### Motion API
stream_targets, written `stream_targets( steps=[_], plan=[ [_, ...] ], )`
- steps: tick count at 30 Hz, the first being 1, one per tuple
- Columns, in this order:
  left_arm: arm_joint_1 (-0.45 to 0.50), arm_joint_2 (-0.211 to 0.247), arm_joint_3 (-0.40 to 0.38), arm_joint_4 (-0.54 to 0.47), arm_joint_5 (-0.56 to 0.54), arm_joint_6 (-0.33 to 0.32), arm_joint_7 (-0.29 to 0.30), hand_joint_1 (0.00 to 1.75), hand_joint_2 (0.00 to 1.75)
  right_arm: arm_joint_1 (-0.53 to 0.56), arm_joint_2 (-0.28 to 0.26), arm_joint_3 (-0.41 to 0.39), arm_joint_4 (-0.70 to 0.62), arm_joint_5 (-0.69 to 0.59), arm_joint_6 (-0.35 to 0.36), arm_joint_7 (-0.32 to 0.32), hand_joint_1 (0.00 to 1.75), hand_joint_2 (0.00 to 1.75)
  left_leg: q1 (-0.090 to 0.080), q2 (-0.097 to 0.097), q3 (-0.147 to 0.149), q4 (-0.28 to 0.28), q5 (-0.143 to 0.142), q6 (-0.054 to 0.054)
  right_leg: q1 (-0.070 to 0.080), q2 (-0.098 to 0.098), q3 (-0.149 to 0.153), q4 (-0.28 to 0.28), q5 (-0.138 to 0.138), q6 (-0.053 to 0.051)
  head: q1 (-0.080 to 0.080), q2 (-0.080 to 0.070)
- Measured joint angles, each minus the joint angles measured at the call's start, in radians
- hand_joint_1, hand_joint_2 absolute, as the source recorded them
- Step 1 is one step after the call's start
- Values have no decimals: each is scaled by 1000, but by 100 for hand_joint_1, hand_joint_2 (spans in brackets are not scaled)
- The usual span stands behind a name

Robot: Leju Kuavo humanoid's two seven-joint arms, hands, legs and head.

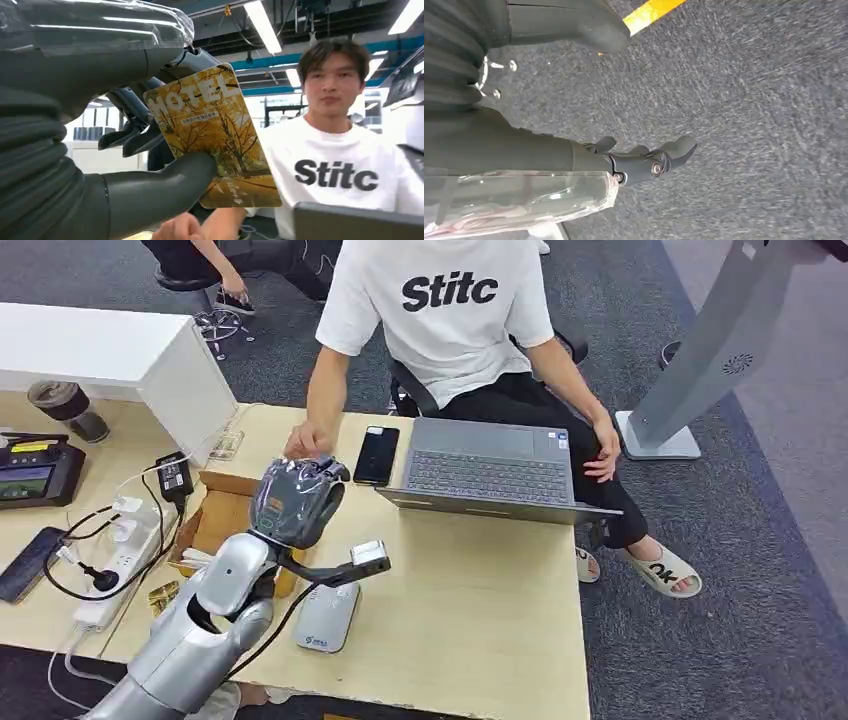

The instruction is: Pass the card to the sensor for recognition and then transmit it.

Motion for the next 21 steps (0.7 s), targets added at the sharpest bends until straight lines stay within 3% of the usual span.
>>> stream_targets(
  steps=[4,9,15,21],
  plan=[
    [57,6,-15,-89,-8,0,8,175,175,2,34,-19,-43,3,1,12,0,175,0,0,0,0,0,0,0,0,0,0,0,0,-1,0],
    [112,23,-41,-159,-33,-3,34,175,175,3,73,-48,-104,17,58,22,0,175,0,0,0,0,0,0,0,0,0,0,0,0,-1,0],
    [169,44,-53,-186,-120,-16,77,175,175,3,96,-75,-147,27,176,35,0,175,0,0,0,0,0,0,0,0,0,0,0,0,-1,0],
    [214,66,-63,-186,-138,-19,89,175,175,3,108,-90,-165,31,241,42,0,175,0,0,0,0,0,0,0,0,0,0,0,0,0,0]
  ],
)
